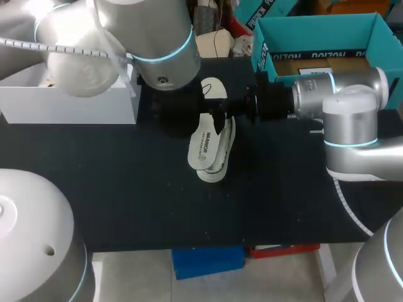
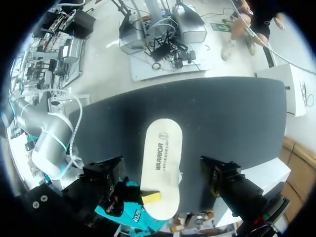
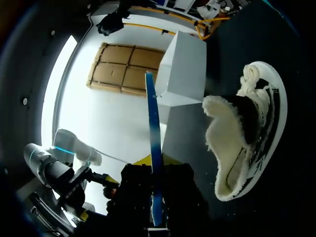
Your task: Take the shoe out of the shoebox, open the shoe tongue, remove and reinsert the insole, then place the shoe into the shoebox
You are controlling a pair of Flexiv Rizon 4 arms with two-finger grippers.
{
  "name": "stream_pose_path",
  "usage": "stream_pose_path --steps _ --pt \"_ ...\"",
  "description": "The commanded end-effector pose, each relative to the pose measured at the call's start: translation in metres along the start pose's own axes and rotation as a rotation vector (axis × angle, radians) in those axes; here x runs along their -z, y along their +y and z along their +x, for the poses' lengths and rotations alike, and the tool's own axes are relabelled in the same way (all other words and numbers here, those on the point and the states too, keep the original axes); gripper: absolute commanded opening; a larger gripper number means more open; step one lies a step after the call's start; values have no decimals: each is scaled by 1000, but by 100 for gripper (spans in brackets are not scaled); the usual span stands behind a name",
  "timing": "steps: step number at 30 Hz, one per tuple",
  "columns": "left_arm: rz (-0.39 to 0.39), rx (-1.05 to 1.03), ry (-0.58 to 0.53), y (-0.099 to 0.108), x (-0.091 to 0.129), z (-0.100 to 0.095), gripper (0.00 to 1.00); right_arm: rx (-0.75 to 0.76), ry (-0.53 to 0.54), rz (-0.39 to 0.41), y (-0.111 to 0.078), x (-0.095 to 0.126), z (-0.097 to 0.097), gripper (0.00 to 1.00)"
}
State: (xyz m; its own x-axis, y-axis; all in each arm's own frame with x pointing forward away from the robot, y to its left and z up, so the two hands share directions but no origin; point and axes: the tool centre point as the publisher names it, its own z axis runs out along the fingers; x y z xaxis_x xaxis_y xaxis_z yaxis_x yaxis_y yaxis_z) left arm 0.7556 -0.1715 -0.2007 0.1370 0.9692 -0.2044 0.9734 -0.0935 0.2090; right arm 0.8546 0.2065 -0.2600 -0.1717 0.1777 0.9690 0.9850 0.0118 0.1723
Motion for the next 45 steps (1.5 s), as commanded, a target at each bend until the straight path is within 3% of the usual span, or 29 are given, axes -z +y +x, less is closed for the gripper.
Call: stream_pose_path --steps 1,7,28,30,34,45 --pt "-110 43 -374 -16 3 35 100 -1 -2 -1 0 -1 0 0" --pt "-174 102 -664 -10 5 51 100 -1 -2 -1 0 -1 0 0" --pt "-174 102 -664 -10 5 51 100 -1 -2 -1 0 -1 0 0" --pt "-12 127 -843 -12 0 49 100 -1 -2 -1 0 -1 0 0" --pt "89 173 -982 -7 -9 52 100 -1 -2 -1 0 -1 0 0" --pt "61 109 -1191 11 -16 55 100 -1 -2 -1 0 -1 0 0"
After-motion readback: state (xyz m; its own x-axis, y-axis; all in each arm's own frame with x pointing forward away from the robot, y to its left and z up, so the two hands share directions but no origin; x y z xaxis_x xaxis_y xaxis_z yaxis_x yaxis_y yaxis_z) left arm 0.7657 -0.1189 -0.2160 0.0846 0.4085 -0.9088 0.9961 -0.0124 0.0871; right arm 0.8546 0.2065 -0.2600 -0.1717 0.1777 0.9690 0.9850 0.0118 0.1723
